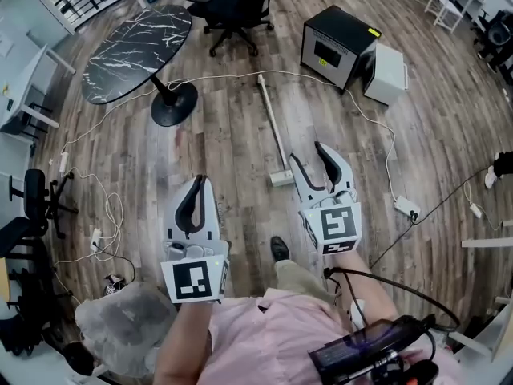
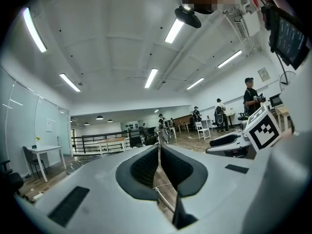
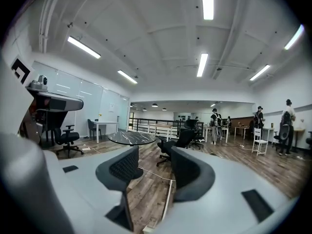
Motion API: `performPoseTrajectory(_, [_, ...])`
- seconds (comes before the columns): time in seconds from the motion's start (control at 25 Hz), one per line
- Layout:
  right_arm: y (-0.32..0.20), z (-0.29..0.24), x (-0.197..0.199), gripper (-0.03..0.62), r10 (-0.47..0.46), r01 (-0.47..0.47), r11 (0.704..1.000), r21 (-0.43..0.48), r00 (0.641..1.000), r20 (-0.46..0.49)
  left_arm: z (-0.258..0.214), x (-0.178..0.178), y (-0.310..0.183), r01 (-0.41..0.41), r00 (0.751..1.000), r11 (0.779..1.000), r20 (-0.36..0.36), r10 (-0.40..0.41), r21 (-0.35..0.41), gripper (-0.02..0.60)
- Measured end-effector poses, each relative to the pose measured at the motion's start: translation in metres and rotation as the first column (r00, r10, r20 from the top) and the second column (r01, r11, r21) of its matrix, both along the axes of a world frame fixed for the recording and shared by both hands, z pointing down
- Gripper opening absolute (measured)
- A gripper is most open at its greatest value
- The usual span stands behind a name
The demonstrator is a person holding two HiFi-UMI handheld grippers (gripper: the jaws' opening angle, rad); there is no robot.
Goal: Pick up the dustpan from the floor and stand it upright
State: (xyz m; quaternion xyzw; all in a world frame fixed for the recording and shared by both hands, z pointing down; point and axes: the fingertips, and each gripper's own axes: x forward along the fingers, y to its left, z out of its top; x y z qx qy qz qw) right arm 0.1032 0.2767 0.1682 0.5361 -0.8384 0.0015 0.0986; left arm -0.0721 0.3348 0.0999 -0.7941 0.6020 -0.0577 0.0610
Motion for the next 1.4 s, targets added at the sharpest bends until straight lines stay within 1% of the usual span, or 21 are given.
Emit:
performPoseTrajectory(0.16, [-0.036,-0.002,-0.011,0.201,-0.026,0.026,1.0,-0.003,1.0,-0.014,-0.008,-0.001,-0.037,0.013,1.0,1.0,-0.007,-0.013,0.021,0.023])
performPoseTrajectory(0.4, [-0.079,-0.005,-0.028,0.193,-0.066,0.066,0.998,0.0,0.997,-0.025,-0.016,-0.012,-0.075,0.053,0.998,0.998,-0.033,-0.052,0.024,0.023])
performPoseTrajectory(0.48, [-0.093,-0.003,-0.035,0.192,-0.077,0.077,0.997,-0.001,0.997,-0.026,-0.013,-0.018,-0.086,0.061,0.998,0.998,-0.029,-0.06,0.025,0.023])
performPoseTrajectory(0.6, [-0.114,0.002,-0.049,0.189,-0.089,0.089,0.996,-0.009,0.996,-0.027,-0.005,-0.033,-0.106,0.065,0.998,0.997,0.006,-0.065,0.031,0.023])
performPoseTrajectory(0.8, [-0.152,0.02,-0.074,0.189,-0.089,0.087,0.996,-0.037,0.995,-0.046,0.011,-0.058,-0.15,0.063,0.998,0.998,-0.027,-0.063,0.005,0.023])
performPoseTrajectory(0.88, [-0.173,0.029,-0.083,0.189,-0.079,0.076,0.996,-0.051,0.996,-0.05,0.02,-0.07,-0.175,0.053,0.998,0.999,-0.036,-0.053,-0.002,0.023])
performPoseTrajectory(1.08, [-0.241,0.049,-0.117,0.184,-0.046,0.04,0.996,-0.084,0.997,-0.066,0.039,-0.105,-0.254,0.017,0.995,0.999,-0.095,-0.021,-0.041,0.023])
performPoseTrajectory(1.24, [-0.303,0.05,-0.15,0.181,-0.015,0.008,0.996,-0.089,0.996,-0.088,0.048,-0.14,-0.32,-0.015,0.995,0.998,-0.104,0.008,-0.067,0.023])
performPoseTrajectory(1.4, [-0.366,0.043,-0.176,0.179,0.017,-0.024,0.997,-0.069,0.995,-0.1,0.046,-0.166,-0.383,-0.049,0.993,0.997,-0.111,0.042,-0.058,0.023])
